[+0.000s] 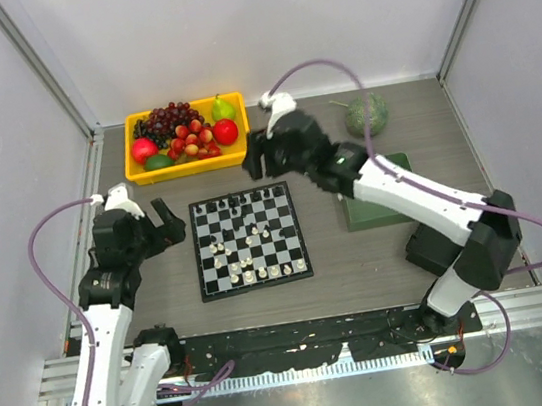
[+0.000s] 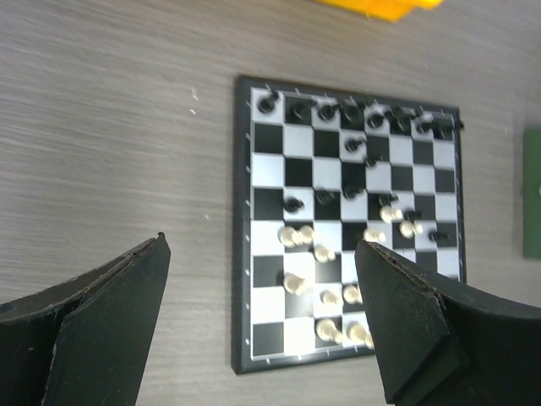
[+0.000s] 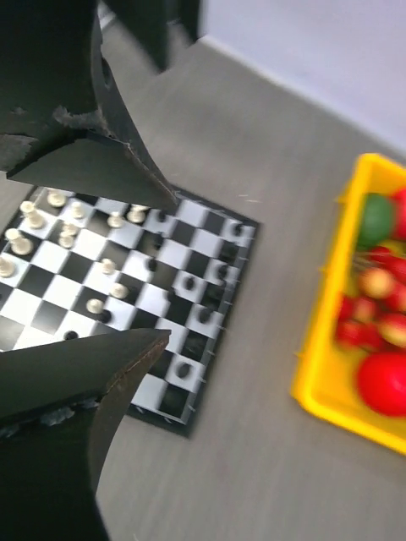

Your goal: Set up the chess pieces on the board

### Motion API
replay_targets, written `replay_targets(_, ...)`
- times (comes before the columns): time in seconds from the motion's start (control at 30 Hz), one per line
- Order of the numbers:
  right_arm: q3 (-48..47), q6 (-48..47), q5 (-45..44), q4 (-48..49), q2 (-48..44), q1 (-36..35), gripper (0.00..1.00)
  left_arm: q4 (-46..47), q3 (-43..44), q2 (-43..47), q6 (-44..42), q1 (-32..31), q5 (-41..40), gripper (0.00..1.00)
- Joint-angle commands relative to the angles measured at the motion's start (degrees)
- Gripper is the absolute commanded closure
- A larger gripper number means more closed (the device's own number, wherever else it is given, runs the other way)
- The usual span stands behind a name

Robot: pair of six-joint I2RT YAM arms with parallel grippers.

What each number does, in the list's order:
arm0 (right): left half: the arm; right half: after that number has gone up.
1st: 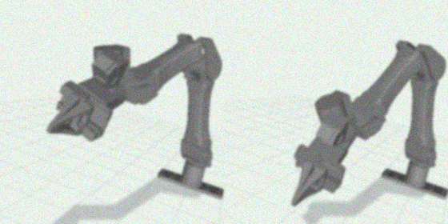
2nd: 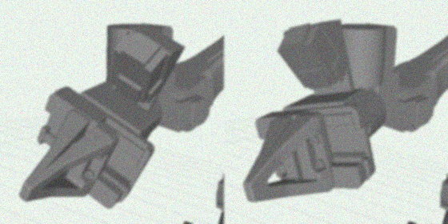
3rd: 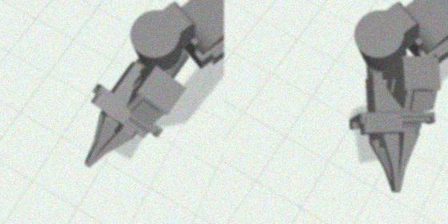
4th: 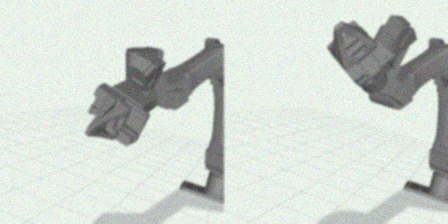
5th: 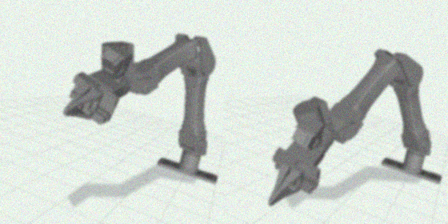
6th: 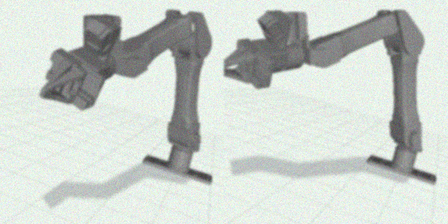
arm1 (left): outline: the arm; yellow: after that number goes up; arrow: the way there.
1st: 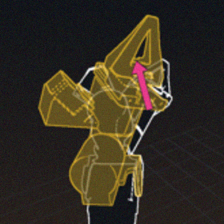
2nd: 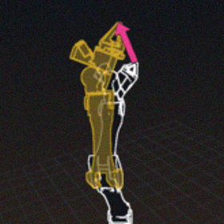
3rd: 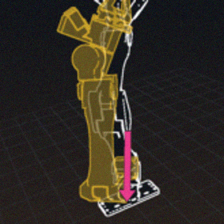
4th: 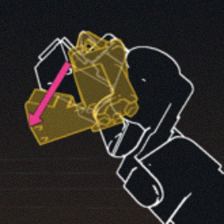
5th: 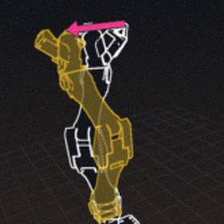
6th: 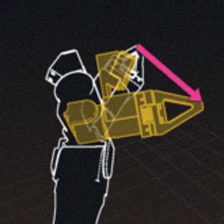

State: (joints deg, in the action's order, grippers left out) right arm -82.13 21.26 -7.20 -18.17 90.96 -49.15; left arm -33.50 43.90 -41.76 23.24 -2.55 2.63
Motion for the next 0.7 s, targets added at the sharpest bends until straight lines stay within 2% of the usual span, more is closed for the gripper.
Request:
replay_targets(0.0, -3.5, 3.7, 1.9, 1.7, -6.5, 5.3, 0.34, -6.0, -0.2, 3.5, 0.5, -6.7, 1.1, 0.01)
replay_targets(0.1, 4.5, 3.8, 3.0, 6.5, -11.8, 5.7, 0.34, -8.6, -2.7, 5.2, 3.6, -15.8, -6.5, 0.03)
replay_targets(0.2, 13.1, 4.1, 3.9, 9.4, -15.5, 6.6, 0.35, -9.6, -5.7, 6.0, 6.3, -20.2, -10.4, 0.07)
replay_targets(0.33, 15.8, 3.4, 6.3, 10.2, -17.1, 7.6, 0.37, -8.3, -7.3, 5.7, 6.6, -21.3, -11.2, 0.09)
replay_targets(0.5, 16.0, 3.9, 16.2, 9.0, -14.6, 7.4, 0.39, -7.6, -4.7, 3.7, 4.3, -21.3, -12.3, 0.07)
replay_targets(0.67, 17.6, 4.0, 17.3, 7.0, -9.6, 4.5, 0.42, -7.7, 0.5, 1.4, 0.1, -21.2, -19.4, 0.00)
